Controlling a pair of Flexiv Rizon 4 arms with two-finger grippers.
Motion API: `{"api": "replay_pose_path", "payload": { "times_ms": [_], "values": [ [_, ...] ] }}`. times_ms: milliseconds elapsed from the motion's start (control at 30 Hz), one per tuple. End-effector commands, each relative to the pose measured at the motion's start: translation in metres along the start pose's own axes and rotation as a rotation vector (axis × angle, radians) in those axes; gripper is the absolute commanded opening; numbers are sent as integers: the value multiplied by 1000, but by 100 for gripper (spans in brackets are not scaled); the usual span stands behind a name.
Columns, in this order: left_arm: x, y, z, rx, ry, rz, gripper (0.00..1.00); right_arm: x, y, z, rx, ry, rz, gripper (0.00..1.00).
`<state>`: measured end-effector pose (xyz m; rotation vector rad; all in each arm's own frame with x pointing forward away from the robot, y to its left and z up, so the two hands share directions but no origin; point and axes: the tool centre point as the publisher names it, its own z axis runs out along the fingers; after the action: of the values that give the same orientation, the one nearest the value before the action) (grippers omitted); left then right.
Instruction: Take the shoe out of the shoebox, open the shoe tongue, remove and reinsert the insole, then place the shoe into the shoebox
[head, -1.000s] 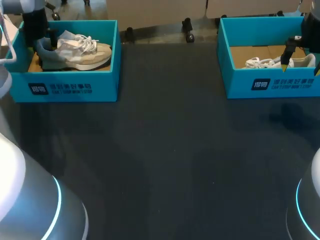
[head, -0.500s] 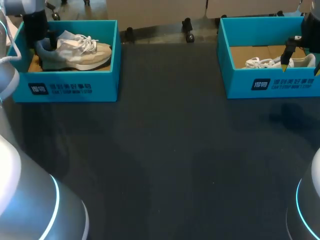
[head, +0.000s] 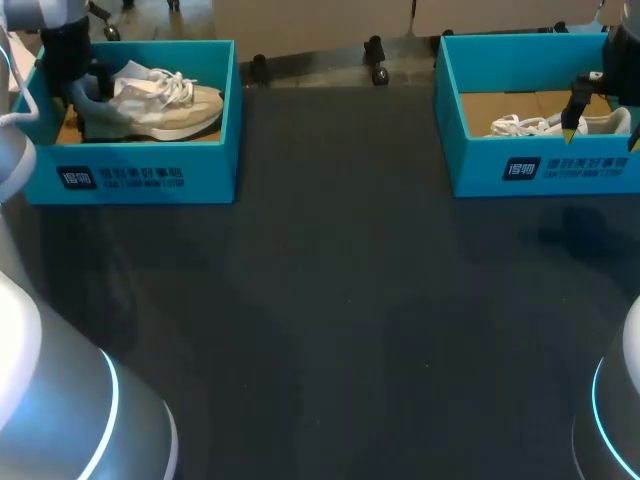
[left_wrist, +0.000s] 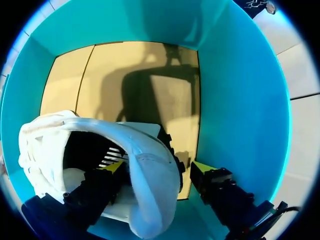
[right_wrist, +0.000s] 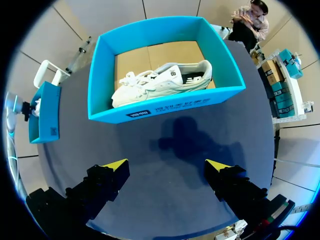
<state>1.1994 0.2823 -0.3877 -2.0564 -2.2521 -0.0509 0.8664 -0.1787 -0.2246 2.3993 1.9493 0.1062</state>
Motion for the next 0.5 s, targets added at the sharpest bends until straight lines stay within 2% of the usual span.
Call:
{"api": "replay_pose_path", "payload": {
  "times_ms": [33, 300, 400, 467, 500],
  "values": [
    [-1, 9, 3, 24, 4, 0, 81, 0, 0, 0, -1, 1, 0, 100],
    [-5, 12, 17, 32, 7, -5, 83, 0, 0, 0, -1, 1, 0, 100],
    [-6, 13, 20, 36, 10, -8, 76, 0, 0, 0, -1, 1, 0, 100],
    [-6, 12, 21, 38, 12, -5, 69, 0, 0, 0, -1, 1, 0, 100],
    [-6, 11, 21, 37, 11, -3, 69, 0, 0, 0, -1, 1, 0, 100]
  ]
}}
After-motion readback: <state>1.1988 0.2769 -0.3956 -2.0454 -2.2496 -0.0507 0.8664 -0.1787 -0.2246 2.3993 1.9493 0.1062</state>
